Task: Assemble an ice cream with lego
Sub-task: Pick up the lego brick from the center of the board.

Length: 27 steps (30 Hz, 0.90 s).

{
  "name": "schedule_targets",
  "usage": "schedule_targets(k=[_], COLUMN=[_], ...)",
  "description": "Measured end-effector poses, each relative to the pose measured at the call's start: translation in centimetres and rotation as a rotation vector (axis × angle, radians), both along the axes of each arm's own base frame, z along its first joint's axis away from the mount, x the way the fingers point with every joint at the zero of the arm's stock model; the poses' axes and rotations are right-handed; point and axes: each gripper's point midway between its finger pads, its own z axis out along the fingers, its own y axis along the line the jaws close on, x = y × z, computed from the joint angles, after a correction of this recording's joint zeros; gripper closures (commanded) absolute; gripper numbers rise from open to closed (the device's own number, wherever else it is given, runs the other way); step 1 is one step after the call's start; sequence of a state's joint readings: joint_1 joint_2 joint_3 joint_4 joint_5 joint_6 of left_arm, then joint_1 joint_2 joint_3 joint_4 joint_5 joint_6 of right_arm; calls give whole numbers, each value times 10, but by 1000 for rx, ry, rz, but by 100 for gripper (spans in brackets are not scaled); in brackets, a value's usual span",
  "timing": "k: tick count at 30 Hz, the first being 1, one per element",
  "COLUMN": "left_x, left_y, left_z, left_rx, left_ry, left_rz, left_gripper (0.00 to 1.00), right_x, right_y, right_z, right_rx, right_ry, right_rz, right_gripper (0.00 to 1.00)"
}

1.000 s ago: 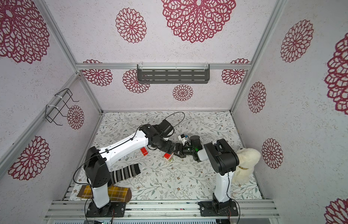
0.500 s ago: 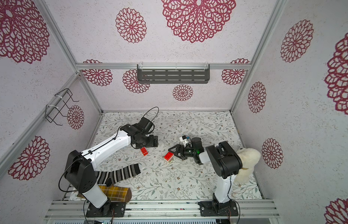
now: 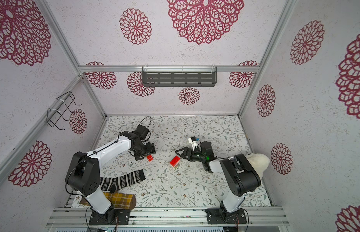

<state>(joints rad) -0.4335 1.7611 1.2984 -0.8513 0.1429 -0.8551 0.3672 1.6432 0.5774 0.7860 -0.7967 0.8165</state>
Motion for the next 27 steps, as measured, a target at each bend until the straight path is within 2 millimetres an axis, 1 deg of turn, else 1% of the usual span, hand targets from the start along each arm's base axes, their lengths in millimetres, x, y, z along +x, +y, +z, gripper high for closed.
schedule_targets(k=[3,5,10,16,19,21,23,24,27], left_x=[8,10,19,36,37,38,39,39,39], left_y=[-1,1,6,6,11,14,18,20,23], left_z=[-5,-10,-29,-54,-64,-66,-67,-67,-68], left_rx=[-7,3,29,55,80,87,99,105,116], left_ry=[8,18,66,107,124,126,123,124,122], left_rz=[75,121,223,278,302,316,327,331,334], left_gripper=[13,13,16,17,22,23,28,33,55], right_x=[5,6,6,5,4,4,3,3,4], right_y=[-6,-7,-11,-13,-14,-14,-15,-15,-16], right_z=[10,11,2,-5,-6,-7,-8,-9,-10], right_rx=[-15,-23,-53,-80,-85,-88,-92,-93,-95], right_ry=[-42,-52,-30,-15,-15,-12,-5,-3,1], right_rz=[-34,-43,-60,-68,-67,-66,-67,-68,-71], right_gripper=[7,7,8,8,8,8,9,9,9])
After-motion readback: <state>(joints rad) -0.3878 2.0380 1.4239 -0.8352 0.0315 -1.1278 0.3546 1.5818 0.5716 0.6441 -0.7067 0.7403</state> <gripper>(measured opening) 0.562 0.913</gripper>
